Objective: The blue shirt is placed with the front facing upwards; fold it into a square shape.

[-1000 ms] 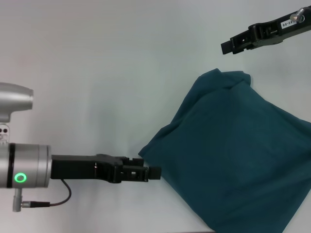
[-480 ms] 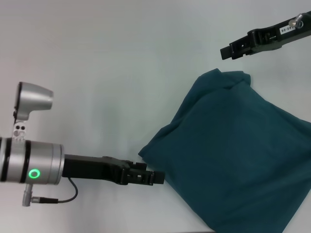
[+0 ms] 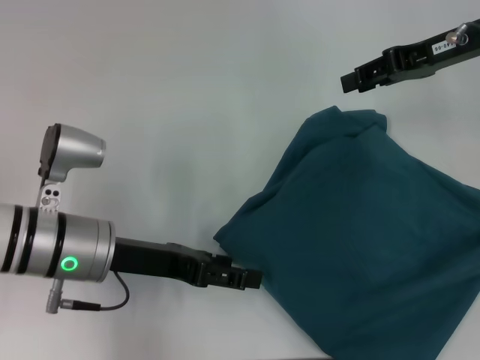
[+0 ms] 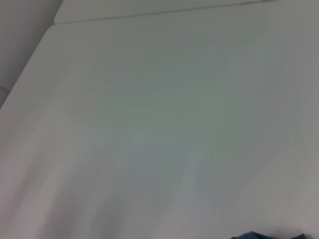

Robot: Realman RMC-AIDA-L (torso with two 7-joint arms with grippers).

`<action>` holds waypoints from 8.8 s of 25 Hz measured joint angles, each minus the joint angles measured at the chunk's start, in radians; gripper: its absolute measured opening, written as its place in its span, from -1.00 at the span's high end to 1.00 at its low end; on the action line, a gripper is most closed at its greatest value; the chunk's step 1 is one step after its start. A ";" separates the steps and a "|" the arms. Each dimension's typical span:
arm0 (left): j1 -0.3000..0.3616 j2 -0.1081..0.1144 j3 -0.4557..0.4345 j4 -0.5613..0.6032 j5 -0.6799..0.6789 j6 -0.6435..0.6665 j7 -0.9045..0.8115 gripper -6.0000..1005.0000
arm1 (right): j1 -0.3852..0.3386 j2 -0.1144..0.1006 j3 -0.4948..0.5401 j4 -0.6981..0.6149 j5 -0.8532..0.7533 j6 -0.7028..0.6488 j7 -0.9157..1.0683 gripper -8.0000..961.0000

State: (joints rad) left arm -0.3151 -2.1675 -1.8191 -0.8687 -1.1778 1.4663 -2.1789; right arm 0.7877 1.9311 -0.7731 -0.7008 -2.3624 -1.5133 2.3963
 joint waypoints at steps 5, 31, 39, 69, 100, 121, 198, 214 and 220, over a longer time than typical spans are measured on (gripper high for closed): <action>-0.015 -0.001 0.005 0.003 0.001 -0.013 -0.013 -0.64 | 0.001 0.000 0.000 0.000 0.001 0.001 -0.005 0.11; -0.027 0.006 0.011 -0.033 0.077 -0.023 -0.095 -0.61 | -0.008 0.000 0.001 0.014 0.005 0.010 -0.022 0.11; -0.052 0.001 0.026 -0.028 0.082 -0.025 -0.096 -0.60 | -0.010 0.000 0.001 0.014 0.004 0.013 -0.022 0.11; -0.142 -0.005 0.063 0.008 0.066 -0.046 -0.087 -0.13 | -0.026 0.000 0.018 0.014 0.006 0.013 -0.031 0.11; -0.193 0.010 0.017 -0.077 0.142 -0.038 -0.093 0.80 | -0.034 0.000 0.023 0.014 0.006 0.006 -0.030 0.11; -0.239 0.059 -0.212 -0.060 0.261 -0.087 -0.047 0.80 | -0.036 0.007 0.023 0.004 0.023 -0.025 -0.029 0.11; -0.268 0.019 -0.478 -0.162 0.350 0.157 0.095 -0.69 | -0.003 -0.001 -0.016 0.038 -0.096 0.024 0.090 0.12; -0.256 0.010 -0.479 -0.162 0.352 0.171 0.089 -0.69 | -0.005 0.035 -0.053 0.100 -0.106 0.156 0.037 0.12; -0.251 0.009 -0.479 -0.162 0.352 0.172 0.096 -0.69 | -0.001 0.051 -0.055 0.121 -0.106 0.195 0.019 0.12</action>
State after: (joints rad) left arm -0.5660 -2.1582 -2.2978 -1.0302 -0.8254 1.6383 -2.0831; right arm 0.7864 1.9824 -0.8284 -0.5795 -2.4681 -1.3185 2.4157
